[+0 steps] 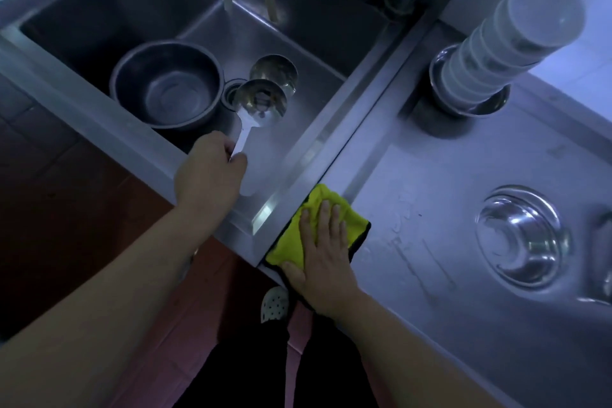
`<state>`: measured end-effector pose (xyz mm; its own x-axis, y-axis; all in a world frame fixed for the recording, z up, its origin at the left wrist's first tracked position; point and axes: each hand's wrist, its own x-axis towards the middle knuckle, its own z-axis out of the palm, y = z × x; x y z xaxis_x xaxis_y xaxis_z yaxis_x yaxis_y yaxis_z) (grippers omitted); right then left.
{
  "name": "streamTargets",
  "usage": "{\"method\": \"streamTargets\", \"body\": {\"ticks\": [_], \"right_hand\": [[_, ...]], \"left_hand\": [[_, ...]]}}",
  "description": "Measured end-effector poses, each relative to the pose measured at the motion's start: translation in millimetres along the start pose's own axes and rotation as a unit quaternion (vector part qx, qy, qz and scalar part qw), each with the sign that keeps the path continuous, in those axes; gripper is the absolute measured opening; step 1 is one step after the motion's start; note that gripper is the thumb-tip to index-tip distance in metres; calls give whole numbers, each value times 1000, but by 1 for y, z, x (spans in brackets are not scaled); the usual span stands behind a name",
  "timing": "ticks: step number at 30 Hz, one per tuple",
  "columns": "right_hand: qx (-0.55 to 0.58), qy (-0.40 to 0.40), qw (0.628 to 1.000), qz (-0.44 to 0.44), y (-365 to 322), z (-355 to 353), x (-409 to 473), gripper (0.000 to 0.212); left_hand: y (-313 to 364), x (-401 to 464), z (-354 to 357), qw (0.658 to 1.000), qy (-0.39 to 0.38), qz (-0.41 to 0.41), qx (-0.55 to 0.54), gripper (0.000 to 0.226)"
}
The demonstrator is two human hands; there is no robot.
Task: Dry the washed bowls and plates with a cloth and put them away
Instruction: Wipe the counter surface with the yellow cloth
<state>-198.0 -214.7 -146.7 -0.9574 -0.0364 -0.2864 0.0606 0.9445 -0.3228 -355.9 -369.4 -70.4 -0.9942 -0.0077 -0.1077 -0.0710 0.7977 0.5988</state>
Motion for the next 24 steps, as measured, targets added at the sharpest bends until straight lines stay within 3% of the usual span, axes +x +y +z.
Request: {"method": "streamTargets", "body": {"ticks": [3, 6, 13, 19, 24], "right_hand": [[-7, -51, 998, -40, 22, 1, -22, 83], [-12, -67, 998, -17, 42, -2, -41, 84], [-44, 26, 993, 108, 50, -8, 10, 94], [-57, 86, 990, 94, 90, -26, 55, 94], [-61, 120, 982, 135, 130, -46, 96, 94]], "left_hand": [[11, 4, 10, 1000, 0, 6, 1, 11], [22, 8, 19, 1000, -14, 10, -2, 12], [49, 17, 42, 998, -50, 36, 5, 12], [64, 21, 66, 996, -68, 47, 30, 12], [73, 23, 88, 996, -69, 49, 36, 11]]}}
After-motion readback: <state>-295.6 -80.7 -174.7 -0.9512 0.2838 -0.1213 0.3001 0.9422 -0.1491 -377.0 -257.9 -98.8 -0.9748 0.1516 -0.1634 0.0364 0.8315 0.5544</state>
